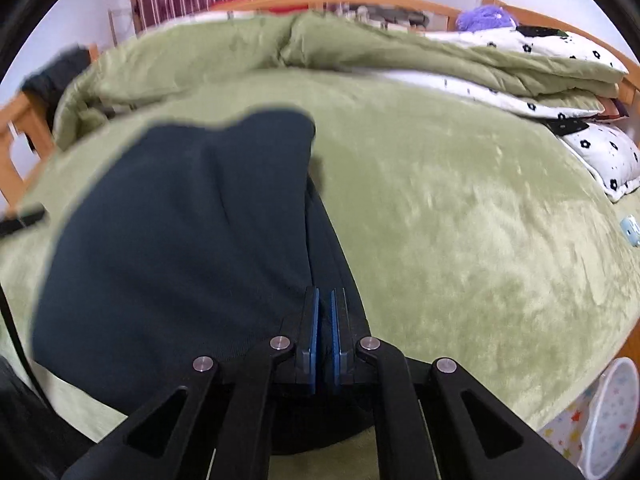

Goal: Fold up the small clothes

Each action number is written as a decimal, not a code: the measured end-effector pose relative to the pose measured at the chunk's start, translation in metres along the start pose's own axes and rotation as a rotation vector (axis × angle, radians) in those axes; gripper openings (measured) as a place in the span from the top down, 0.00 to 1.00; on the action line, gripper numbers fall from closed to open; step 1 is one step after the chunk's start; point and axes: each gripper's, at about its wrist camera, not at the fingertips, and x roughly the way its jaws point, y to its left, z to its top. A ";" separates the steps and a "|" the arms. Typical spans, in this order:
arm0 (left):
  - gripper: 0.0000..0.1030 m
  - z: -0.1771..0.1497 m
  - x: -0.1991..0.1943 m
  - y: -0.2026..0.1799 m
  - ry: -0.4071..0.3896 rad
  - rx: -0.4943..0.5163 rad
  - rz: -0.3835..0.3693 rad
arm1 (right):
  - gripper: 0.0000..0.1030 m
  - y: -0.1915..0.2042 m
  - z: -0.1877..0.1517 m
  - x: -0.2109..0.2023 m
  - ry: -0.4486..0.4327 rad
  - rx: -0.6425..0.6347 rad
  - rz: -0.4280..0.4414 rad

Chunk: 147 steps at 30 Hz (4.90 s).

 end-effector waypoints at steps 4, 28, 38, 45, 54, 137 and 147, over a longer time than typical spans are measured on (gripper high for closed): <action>0.42 0.003 0.010 -0.012 0.004 0.023 -0.015 | 0.83 0.003 0.027 -0.011 -0.076 -0.007 0.058; 0.36 0.007 0.055 -0.028 0.051 -0.004 -0.025 | 0.86 0.011 0.039 0.071 0.081 -0.028 0.032; 0.38 -0.013 0.024 -0.015 0.046 -0.013 -0.050 | 0.83 0.002 0.009 0.007 0.024 -0.018 0.077; 0.38 -0.030 -0.001 -0.021 0.043 0.011 -0.057 | 0.82 0.005 -0.010 0.017 0.079 -0.054 -0.120; 0.37 -0.042 -0.055 -0.037 -0.021 0.044 -0.018 | 0.69 0.011 0.005 -0.050 -0.002 0.029 -0.105; 0.11 -0.091 -0.221 -0.070 -0.194 0.064 0.122 | 0.12 0.068 -0.038 -0.233 -0.163 0.001 -0.096; 0.11 -0.091 -0.222 -0.071 -0.192 0.063 0.121 | 0.12 0.069 -0.039 -0.233 -0.164 0.003 -0.095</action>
